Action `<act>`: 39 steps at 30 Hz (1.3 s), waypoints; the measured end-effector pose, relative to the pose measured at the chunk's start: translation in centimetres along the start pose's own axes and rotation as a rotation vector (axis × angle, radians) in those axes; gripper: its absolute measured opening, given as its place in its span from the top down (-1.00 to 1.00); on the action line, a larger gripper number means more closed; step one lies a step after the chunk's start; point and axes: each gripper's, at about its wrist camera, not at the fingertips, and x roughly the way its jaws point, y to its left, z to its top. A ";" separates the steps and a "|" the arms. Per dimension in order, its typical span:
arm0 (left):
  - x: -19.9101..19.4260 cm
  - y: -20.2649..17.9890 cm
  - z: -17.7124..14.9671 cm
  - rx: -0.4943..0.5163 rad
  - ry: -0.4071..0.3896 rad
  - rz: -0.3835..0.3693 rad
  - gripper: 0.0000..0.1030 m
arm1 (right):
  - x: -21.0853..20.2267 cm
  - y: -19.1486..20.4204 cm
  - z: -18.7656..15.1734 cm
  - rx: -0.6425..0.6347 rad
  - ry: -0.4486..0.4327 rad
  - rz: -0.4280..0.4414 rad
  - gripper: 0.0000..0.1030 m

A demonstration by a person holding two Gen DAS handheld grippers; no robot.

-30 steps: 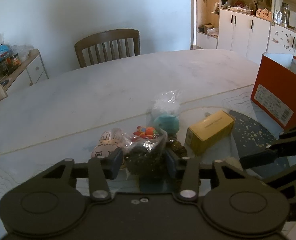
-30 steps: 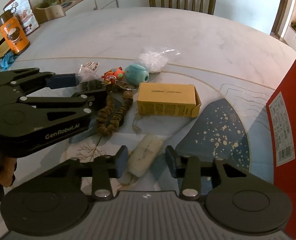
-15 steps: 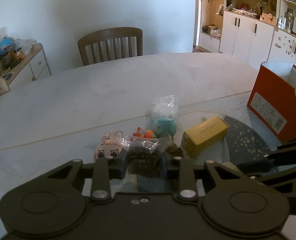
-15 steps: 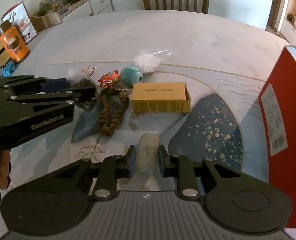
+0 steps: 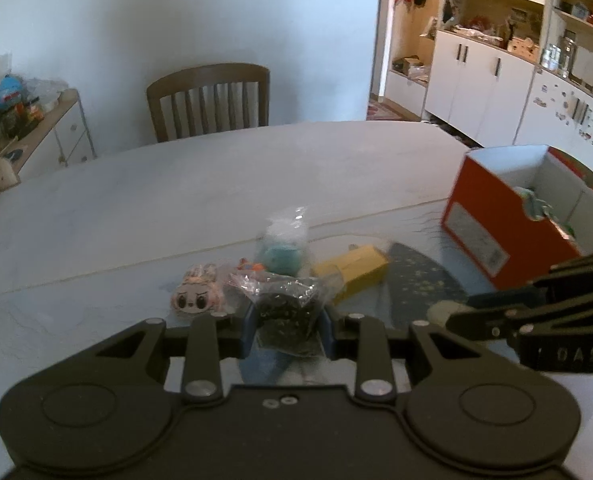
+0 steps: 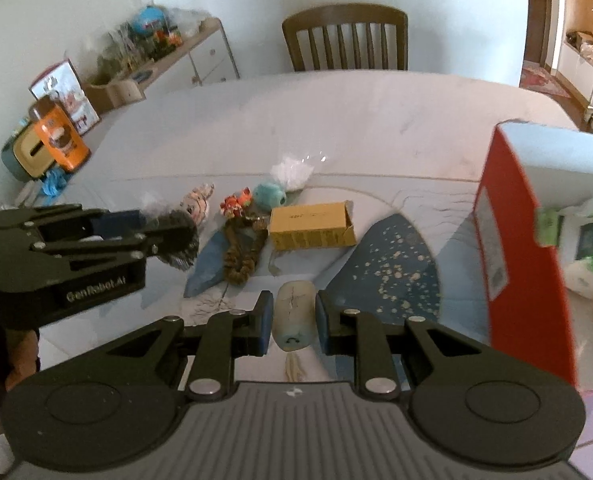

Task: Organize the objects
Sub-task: 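Carry the white toy and dark bag into the shoebox and open both tools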

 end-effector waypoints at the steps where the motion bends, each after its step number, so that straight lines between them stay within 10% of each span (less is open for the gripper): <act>1: -0.3 -0.4 0.1 0.003 0.002 -0.001 0.41 | -0.7 -0.2 0.0 0.002 -0.008 0.000 0.58; 17: -3.1 -7.9 3.3 -0.041 0.004 -0.174 0.41 | -10.6 -6.7 -0.7 0.080 -0.152 -0.024 0.58; 39: 0.7 -21.5 7.3 0.103 0.094 -0.267 0.41 | -14.0 -20.5 -2.1 0.177 -0.206 -0.136 0.58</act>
